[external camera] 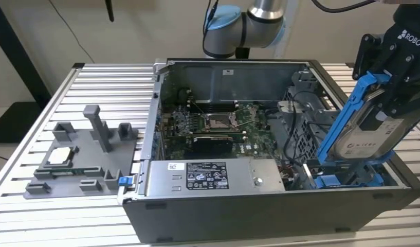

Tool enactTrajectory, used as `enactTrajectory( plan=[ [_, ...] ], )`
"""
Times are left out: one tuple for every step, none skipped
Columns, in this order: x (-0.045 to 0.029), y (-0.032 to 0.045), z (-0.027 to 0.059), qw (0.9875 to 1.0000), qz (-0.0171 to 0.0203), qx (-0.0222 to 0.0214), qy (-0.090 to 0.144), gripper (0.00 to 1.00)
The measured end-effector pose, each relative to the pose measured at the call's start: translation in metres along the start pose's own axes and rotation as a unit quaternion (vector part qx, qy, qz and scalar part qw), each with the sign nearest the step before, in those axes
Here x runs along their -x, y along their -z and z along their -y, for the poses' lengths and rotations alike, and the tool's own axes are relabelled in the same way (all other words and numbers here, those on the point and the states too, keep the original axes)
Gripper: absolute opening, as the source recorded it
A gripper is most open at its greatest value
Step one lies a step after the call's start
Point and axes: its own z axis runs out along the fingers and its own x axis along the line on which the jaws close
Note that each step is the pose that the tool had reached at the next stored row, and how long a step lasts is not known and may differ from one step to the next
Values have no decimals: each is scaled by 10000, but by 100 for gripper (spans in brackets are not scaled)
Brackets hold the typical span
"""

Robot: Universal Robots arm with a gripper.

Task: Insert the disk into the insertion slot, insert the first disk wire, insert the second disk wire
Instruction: 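Insert the disk into the insertion slot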

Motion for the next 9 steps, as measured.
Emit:
enactTrajectory(
  plan=[
    [0,-10,1,10000,7,2,0,0],
    [0,-18,1,10000,17,3,1,0],
    [0,-26,2,10000,30,4,3,0],
    [0,-35,6,10000,40,7,4,0],
    [1,-46,9,10000,48,10,5,0],
    [1,-60,10,10000,50,12,4,0],
    [1,-73,11,10000,51,14,4,0],
    [1,-104,13,10000,55,16,5,0],
    [1,-122,14,10000,56,16,5,0]
  ],
)
